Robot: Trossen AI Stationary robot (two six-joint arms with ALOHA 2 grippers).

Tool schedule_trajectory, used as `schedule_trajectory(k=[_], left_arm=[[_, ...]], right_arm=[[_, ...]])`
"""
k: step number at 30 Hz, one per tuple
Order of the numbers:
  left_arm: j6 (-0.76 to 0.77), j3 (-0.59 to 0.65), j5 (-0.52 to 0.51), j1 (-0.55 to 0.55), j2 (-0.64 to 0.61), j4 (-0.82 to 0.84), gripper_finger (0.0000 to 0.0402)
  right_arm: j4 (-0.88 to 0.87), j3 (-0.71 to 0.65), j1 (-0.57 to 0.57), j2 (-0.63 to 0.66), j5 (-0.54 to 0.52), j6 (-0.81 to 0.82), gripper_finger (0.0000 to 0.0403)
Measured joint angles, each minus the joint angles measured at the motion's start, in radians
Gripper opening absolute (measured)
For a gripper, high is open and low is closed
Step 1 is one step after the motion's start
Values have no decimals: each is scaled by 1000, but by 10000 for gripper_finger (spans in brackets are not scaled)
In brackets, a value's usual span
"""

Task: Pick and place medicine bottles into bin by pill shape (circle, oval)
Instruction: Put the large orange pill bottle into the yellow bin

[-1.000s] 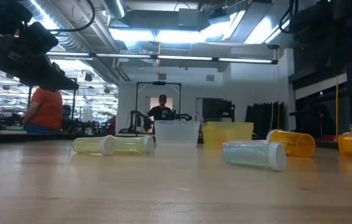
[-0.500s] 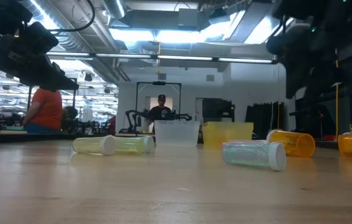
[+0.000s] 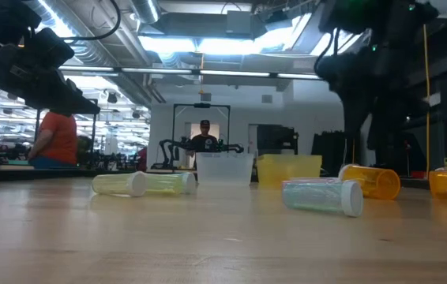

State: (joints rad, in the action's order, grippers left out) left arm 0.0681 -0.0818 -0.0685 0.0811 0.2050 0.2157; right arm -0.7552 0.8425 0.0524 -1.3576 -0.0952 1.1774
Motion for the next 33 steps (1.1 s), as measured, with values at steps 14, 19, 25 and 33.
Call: schedule_trajectory(k=[14,19,25,33], left_arm=[[0,0,0,0,0,0,23],[0,0,0,0,0,0,23],[0,0,-1,0,0,0,23],[0,0,-1,0,0,0,23]], right_arm=[[4,1,35,-180,2,-4,222],[10,3,45,-246,-6,-9,222],[34,3,45,-292,-17,-63,222],[69,30,45,-280,-30,-75,190]])
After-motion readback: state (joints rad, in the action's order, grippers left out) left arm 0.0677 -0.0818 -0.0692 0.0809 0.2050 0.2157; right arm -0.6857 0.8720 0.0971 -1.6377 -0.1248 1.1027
